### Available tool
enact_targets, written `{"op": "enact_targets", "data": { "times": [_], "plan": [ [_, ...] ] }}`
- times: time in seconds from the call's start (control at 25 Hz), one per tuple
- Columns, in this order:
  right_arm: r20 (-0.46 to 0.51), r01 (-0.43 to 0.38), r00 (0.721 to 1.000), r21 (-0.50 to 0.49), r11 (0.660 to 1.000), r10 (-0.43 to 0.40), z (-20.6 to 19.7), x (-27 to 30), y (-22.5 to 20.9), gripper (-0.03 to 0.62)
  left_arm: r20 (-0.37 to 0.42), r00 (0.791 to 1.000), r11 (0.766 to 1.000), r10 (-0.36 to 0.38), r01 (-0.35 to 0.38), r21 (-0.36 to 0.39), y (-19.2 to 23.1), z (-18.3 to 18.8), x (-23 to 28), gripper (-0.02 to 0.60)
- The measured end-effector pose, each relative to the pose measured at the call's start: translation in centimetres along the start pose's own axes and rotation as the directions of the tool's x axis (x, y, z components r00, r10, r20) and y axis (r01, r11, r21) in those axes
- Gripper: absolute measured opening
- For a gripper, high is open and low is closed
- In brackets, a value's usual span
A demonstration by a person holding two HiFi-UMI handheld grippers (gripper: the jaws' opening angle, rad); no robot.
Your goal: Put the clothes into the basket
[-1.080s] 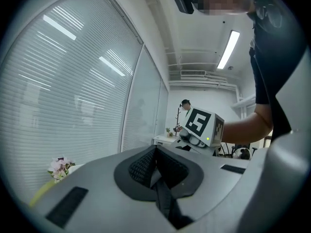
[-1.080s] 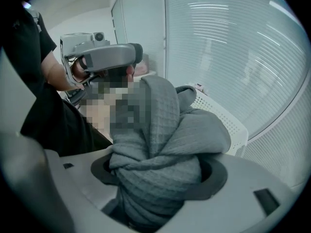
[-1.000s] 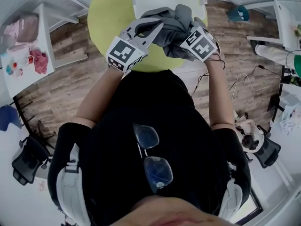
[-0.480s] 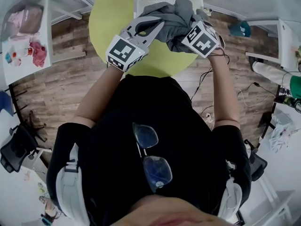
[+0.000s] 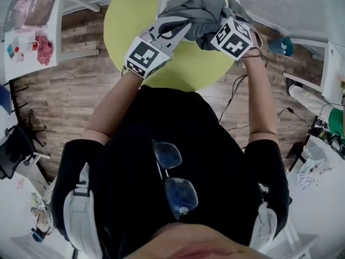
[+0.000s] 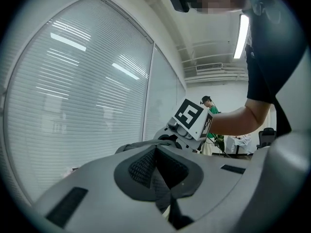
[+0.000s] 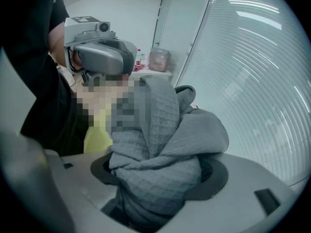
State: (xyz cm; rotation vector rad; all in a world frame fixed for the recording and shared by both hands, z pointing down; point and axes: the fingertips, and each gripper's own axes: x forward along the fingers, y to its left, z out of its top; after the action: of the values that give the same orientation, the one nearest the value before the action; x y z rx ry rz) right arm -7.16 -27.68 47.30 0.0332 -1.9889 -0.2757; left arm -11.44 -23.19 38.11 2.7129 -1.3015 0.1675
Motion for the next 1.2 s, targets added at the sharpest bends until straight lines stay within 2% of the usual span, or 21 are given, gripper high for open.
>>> {"op": "enact_targets", "data": {
  "times": [0.32, 0.8, 1.2],
  "plan": [
    [0.003, -0.046, 0.999, -0.07, 0.997, 0.046, -0.8, 3.9, -1.9, 0.345, -0.01, 0.999, 0.999, 0.042, -0.043, -0.026, 2.1, -2.0, 2.4, 0.01],
    [0.002, -0.154, 0.988, -0.067, 0.986, 0.155, -2.8, 10.2, -1.0, 0.345, -0.069, 0.992, 0.993, 0.102, -0.105, -0.046, 4.5, -6.3, 5.0, 0.01],
    [-0.014, -0.194, 0.981, -0.081, 0.978, 0.193, -4.6, 14.7, 0.4, 0.345, -0.103, 0.987, 0.991, 0.121, -0.126, -0.04, 5.4, -8.8, 6.7, 0.011]
  ]
}}
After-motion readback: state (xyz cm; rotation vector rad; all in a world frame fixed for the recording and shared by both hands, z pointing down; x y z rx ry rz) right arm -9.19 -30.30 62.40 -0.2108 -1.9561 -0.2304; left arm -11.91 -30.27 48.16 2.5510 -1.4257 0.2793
